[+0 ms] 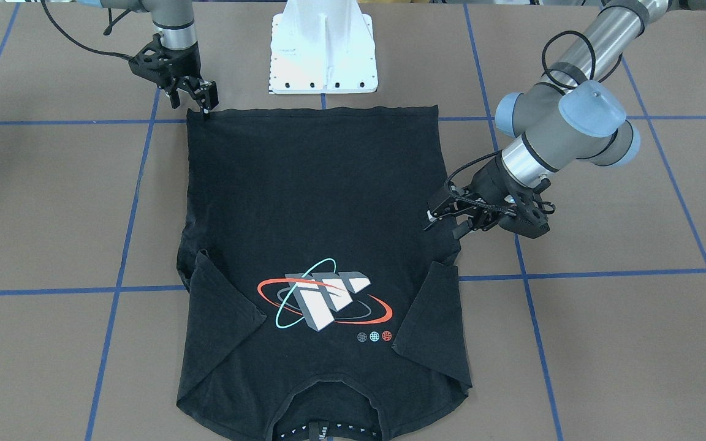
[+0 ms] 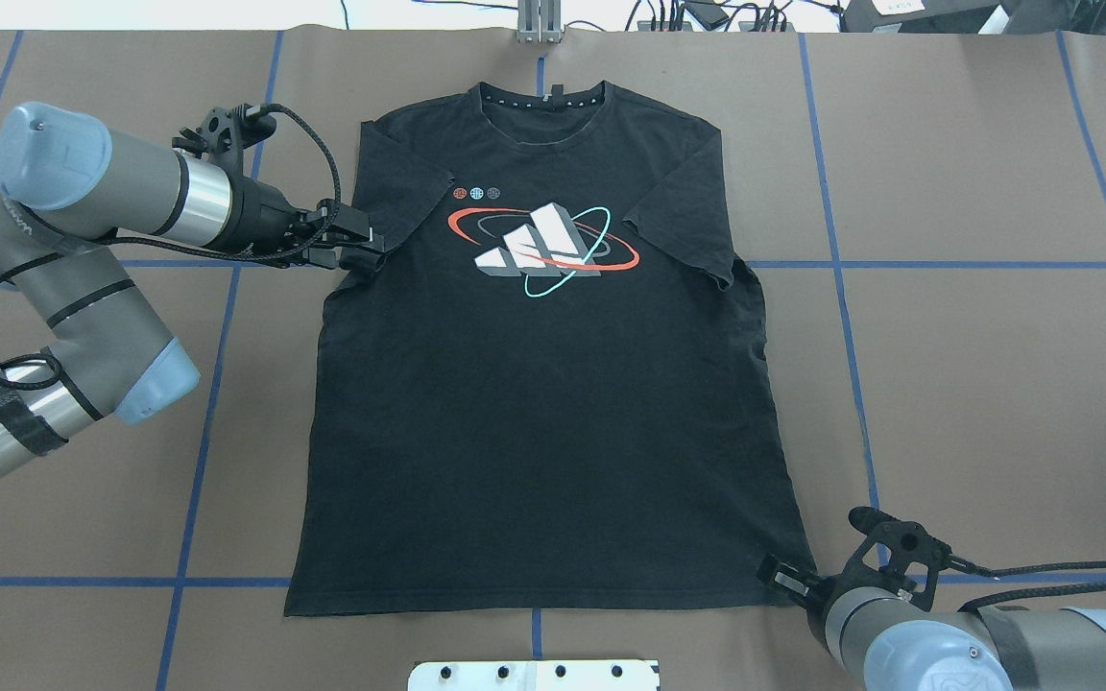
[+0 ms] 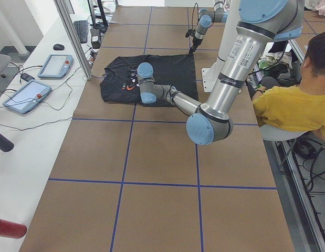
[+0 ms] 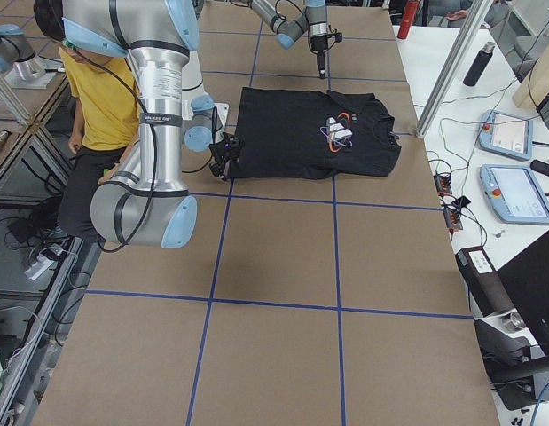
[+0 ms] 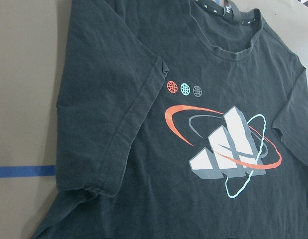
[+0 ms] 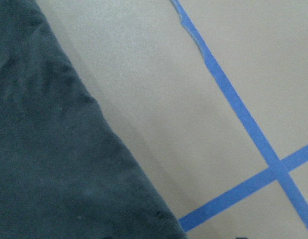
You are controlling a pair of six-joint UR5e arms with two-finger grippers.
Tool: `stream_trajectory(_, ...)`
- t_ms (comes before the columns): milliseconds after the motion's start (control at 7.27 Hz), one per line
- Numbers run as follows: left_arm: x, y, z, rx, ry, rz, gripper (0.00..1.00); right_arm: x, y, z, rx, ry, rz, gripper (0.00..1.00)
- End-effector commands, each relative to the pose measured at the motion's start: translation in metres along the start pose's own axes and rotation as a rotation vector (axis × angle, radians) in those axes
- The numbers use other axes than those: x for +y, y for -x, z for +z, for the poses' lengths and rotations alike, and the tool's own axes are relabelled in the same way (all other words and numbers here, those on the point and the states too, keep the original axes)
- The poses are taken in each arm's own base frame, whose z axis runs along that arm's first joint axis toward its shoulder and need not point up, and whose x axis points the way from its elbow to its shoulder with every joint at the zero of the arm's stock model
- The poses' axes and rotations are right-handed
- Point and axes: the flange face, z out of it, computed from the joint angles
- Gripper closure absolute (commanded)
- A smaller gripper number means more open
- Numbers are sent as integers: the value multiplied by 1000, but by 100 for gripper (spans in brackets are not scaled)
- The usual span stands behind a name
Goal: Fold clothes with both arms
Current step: 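Move both grippers down to the shirt hem corners nearest the robot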
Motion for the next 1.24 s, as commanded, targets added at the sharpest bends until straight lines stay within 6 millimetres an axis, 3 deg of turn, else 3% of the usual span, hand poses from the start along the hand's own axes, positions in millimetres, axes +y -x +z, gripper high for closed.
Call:
stream_trajectory(0,0,1,1,-2,1,-1,18,2,-4,6,13,-4,-6,17)
stream_trajectory(138,0,1,1,-2,1,-1,18,3,-4,7,13,-4,-6,36)
stream_trajectory(275,-1,1,2,-3,1,-2,18,3,-3,5,8,-3,1,79)
stream_trajectory(413,-1,1,2,-3,1,-2,18,2,-3,3,8,4,11,100)
stream_trajectory(826,2,-4,-5,10,-2,5,18,0,2,-14,-15,29,20,100)
stream_trajectory(963,21,9,-14,7,8,-61,18,-1,3,-26,-21,55,27,100)
stream_trajectory(1101,72,20,-27,10,52,-116,19,-6,-4,-33,-18,59,24,100)
